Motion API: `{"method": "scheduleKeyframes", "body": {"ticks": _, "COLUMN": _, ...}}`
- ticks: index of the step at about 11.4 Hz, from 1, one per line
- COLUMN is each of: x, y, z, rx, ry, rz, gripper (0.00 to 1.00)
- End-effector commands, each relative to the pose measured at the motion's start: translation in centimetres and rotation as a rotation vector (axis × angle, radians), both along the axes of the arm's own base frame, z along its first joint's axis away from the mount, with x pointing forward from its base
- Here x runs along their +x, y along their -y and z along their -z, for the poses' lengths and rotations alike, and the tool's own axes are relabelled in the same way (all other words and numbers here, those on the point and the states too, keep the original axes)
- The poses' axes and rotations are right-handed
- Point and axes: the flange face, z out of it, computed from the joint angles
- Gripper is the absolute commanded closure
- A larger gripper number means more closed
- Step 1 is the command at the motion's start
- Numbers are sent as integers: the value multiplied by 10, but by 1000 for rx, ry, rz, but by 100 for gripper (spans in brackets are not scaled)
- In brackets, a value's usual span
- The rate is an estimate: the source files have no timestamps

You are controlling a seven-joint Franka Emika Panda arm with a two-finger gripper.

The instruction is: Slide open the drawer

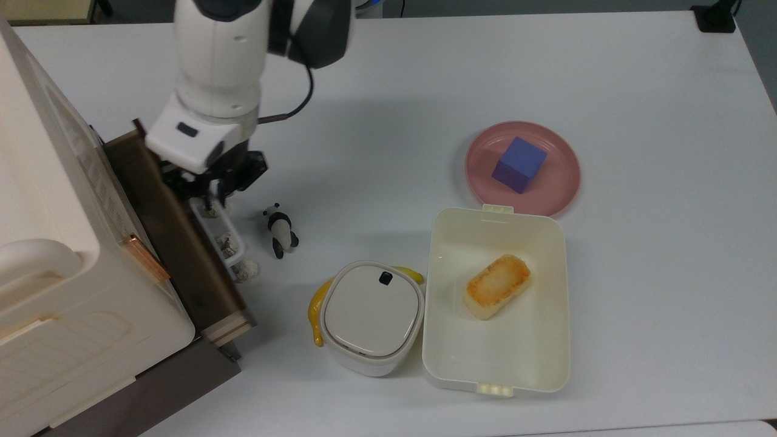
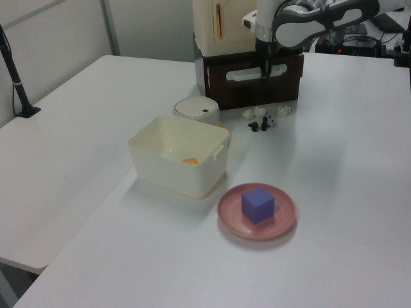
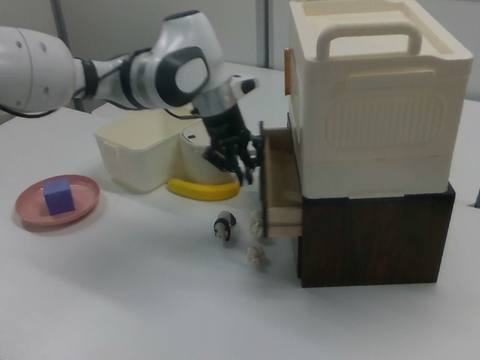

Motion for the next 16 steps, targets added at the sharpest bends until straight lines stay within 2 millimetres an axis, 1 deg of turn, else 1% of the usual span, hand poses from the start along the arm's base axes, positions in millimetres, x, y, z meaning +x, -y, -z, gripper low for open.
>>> {"method": "scheduleKeyframes", "body": {"ticks": 1, "x": -23, "y": -86, "z": -17, "rx": 75, "ry": -98, "rz": -19, "gripper": 86}}
{"method": "scheduleKeyframes", "body": {"ticks": 2, "x": -28, "y": -102, "z": -21, "rx": 88, "ry": -117, "rz": -14, "gripper": 84}}
{"method": "scheduleKeyframes", "body": {"ticks": 3, "x": -32, "y": -117, "z": -19, "rx": 96, "ry": -146, "rz": -22, "gripper": 77}}
{"method": "scheduleKeyframes", "body": {"ticks": 4, "x": -34, "y": -126, "z": -17, "rx": 100, "ry": -157, "rz": -16, "gripper": 48}}
{"method": "scheduleKeyframes", "body": {"ticks": 5, "x": -34, "y": -127, "z": -18, "rx": 117, "ry": -136, "rz": 73, "gripper": 0}}
{"method": "scheduleKeyframes", "body": {"ticks": 6, "x": -34, "y": -127, "z": -22, "rx": 123, "ry": -112, "rz": 154, "gripper": 0}}
{"method": "scheduleKeyframes", "body": {"ticks": 7, "x": -40, "y": -126, "z": -40, "rx": 131, "ry": -90, "rz": 198, "gripper": 0}}
{"method": "scheduleKeyframes", "body": {"ticks": 9, "x": -66, "y": -119, "z": -83, "rx": 148, "ry": -98, "rz": 327, "gripper": 0}}
{"method": "scheduleKeyframes", "body": {"ticks": 10, "x": -82, "y": -106, "z": -107, "rx": 173, "ry": -98, "rz": 368, "gripper": 0}}
{"method": "scheduleKeyframes", "body": {"ticks": 11, "x": -97, "y": -91, "z": -124, "rx": 218, "ry": -121, "rz": 404, "gripper": 0}}
{"method": "scheduleKeyframes", "body": {"ticks": 12, "x": -106, "y": -80, "z": -138, "rx": 258, "ry": -125, "rz": 429, "gripper": 0}}
{"method": "scheduleKeyframes", "body": {"ticks": 13, "x": -108, "y": -77, "z": -141, "rx": 265, "ry": -122, "rz": 446, "gripper": 0}}
{"method": "scheduleKeyframes", "body": {"ticks": 14, "x": -108, "y": -64, "z": -140, "rx": 273, "ry": -119, "rz": 476, "gripper": 0}}
{"method": "scheduleKeyframes", "body": {"ticks": 15, "x": -109, "y": -56, "z": -139, "rx": 296, "ry": -126, "rz": 488, "gripper": 0}}
{"method": "scheduleKeyframes", "body": {"ticks": 16, "x": -111, "y": -61, "z": -142, "rx": 304, "ry": -123, "rz": 486, "gripper": 0}}
